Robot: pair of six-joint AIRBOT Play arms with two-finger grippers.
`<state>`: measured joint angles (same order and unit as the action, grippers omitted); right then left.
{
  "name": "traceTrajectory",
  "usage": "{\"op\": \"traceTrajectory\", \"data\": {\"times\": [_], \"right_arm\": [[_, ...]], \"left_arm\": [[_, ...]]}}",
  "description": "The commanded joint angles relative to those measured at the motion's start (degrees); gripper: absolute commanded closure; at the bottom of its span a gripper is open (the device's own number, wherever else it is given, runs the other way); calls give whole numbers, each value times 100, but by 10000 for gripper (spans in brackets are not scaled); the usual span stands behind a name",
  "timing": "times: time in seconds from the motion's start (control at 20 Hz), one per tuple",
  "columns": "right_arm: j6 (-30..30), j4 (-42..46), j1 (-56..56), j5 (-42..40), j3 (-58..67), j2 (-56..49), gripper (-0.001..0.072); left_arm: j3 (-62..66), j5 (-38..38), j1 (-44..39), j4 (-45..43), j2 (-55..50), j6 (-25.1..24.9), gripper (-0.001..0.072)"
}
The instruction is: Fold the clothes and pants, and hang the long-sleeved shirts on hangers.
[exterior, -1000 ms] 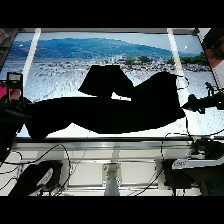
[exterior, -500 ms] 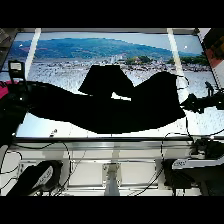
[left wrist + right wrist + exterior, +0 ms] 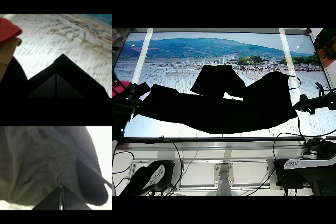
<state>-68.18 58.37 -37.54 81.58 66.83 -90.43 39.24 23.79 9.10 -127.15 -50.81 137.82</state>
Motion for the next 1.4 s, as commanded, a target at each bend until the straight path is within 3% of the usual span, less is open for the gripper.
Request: {"op": "traceTrajectory", "data": {"times": [0.0, 0.3, 0.35, 0.45, 0.55, 0.65, 0.7, 0.75, 0.8, 1.0, 1.1, 1.25, 1.35], "right_arm": [[363, -76, -92, 468, -33, 9, 695], [1423, -2288, -1392, 1451, -461, 9, 696], [1512, -2358, -1545, 1488, -461, 9, 694], [1515, -2350, -1690, 1104, -461, 9, 691], [1467, -2332, -1644, 691, -461, 9, 655], [1458, -2330, -1512, 575, -461, 9, 436], [1353, -2321, -1419, 463, -461, 9, 329], [1231, -2321, -1311, 380, -461, 9, 301], [1141, -2323, -1202, 341, -461, 9, 301], [861, -2319, -756, 553, -457, 9, 302], [776, -2323, -581, 820, -444, 9, 301], [560, -2321, -457, 879, -444, 9, 301], [442, -2321, -457, 883, -444, 9, 301]], "left_arm": [[-79, 1600, 179, 485, 400, -474, 708], [-710, 2059, 2024, 5355, 562, -5263, 708], [-745, 2312, 2479, 5917, 518, -5882, 708], [-752, 2688, 3379, 6725, 345, -6585, 707], [-752, 2806, 4166, 7285, 59, -6839, 707], [-752, 2916, 4610, 7890, -299, -6843, 701], [-752, 2955, 4651, 8065, -455, -6841, 578], [-752, 2994, 4629, 8231, -614, -6841, 277], [-752, 3008, 4588, 8387, -756, -6843, 112], [-750, 2583, 4500, 8498, -1259, -6885, 113], [-750, 2544, 4498, 8848, -1478, -7499, 113], [-750, 2514, 4498, 9427, -1825, -7879, 113], [-750, 2450, 4481, 9442, -2022, -8083, 200]]}}
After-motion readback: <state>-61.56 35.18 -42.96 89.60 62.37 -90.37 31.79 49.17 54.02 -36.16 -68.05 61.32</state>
